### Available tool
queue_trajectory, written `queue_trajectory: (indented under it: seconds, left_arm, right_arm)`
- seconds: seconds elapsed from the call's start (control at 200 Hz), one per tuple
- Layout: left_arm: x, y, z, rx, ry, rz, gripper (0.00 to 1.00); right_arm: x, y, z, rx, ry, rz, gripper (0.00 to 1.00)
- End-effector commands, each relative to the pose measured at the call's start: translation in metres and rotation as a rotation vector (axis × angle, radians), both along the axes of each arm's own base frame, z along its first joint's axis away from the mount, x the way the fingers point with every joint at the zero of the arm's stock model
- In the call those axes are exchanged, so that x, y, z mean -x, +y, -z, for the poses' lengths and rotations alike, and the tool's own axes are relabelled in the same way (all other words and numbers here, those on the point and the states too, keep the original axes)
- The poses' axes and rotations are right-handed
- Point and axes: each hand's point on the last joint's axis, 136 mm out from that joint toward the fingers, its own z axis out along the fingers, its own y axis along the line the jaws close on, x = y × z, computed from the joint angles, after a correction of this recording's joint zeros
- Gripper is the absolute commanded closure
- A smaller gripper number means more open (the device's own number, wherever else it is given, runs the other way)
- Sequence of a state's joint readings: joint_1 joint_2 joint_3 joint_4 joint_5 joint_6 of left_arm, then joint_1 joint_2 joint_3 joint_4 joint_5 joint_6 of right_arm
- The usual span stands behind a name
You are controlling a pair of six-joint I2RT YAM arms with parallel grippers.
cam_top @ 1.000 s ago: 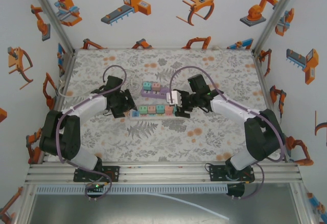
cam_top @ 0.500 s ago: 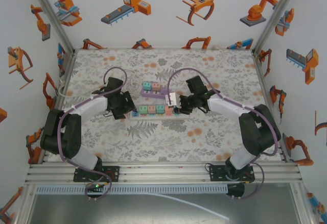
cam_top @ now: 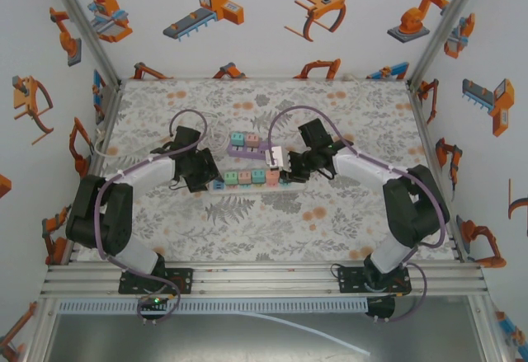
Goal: Pull the plug off the socket
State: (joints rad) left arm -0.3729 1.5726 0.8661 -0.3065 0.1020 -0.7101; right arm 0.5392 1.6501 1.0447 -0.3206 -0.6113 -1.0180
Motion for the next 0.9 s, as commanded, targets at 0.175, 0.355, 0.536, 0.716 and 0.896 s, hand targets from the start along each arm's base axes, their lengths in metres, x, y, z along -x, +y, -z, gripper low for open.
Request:
queue_trajectory:
  seconds: [0.175,0.355,0.536,0.716,0.896]
  left_arm:
    - [0.026,0.018,0.044,-0.133,0.119,-0.007,0.48]
    - [0.026,0.021,0.045,-0.149,0.116,-0.009,0.48]
    - [0.026,0.022,0.046,-0.158,0.115,-0.008,0.49]
    - [0.025,0.019,0.044,-0.152,0.114,-0.006,0.49]
    - [0.025,0.018,0.044,-0.148,0.114,-0.007,0.49]
  right_arm:
    - [0.004,0.017,-0.030,-0.099,0.033,-0.034,0.98]
    - [-0.002,0.017,-0.032,-0.100,0.054,0.005,0.98]
    - [-0.001,0.020,-0.032,-0.101,0.108,0.005,1.00]
    - [-0.007,0.017,-0.030,-0.098,0.044,0.025,1.00]
    - [-0.006,0.013,-0.018,-0.095,-0.036,0.006,1.00]
